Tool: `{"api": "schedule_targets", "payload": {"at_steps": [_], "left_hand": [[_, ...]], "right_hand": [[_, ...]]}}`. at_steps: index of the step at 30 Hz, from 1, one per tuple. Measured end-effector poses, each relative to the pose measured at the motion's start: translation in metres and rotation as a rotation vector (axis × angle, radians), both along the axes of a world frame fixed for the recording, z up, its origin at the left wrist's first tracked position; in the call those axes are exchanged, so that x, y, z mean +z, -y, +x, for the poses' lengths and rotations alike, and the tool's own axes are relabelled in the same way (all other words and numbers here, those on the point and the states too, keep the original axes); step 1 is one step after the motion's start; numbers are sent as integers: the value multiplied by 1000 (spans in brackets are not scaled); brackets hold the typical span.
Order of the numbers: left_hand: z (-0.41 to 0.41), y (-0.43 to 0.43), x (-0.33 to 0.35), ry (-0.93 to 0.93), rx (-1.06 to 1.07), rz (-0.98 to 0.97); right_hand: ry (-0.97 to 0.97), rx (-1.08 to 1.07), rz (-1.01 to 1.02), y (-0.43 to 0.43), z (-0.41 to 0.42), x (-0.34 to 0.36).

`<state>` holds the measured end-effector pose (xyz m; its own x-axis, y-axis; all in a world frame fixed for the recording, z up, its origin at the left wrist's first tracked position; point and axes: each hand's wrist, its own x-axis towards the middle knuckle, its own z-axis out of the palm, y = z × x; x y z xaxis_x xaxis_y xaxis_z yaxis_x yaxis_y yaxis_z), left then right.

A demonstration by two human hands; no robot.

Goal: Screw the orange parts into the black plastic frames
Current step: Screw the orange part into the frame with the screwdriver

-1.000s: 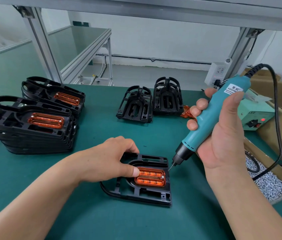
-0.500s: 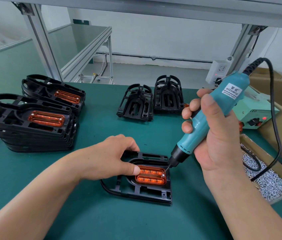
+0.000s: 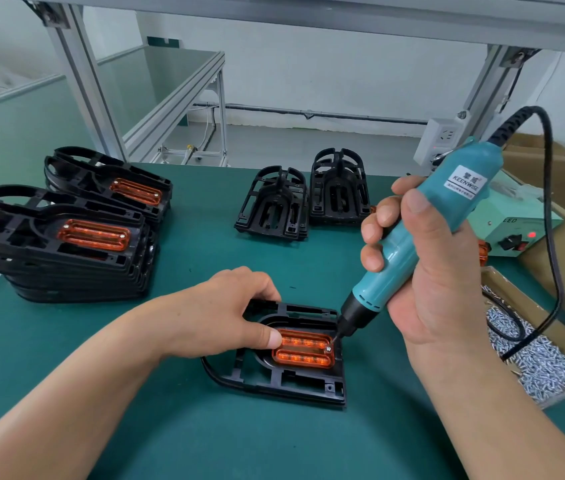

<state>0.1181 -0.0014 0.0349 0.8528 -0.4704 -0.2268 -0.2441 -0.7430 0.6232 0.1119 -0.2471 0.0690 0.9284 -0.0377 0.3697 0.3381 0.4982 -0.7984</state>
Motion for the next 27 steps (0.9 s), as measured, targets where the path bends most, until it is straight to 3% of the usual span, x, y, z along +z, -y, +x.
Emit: {"api": "schedule_targets", "payload": {"at_steps": [13,27], "left_hand": [[-1,0,0,1,8,-19],[-1,0,-1,4,5,-23]], "right_hand": [[110,158,-144,-10,-7,5],[50,72,-142,-11,-6,-2]]}}
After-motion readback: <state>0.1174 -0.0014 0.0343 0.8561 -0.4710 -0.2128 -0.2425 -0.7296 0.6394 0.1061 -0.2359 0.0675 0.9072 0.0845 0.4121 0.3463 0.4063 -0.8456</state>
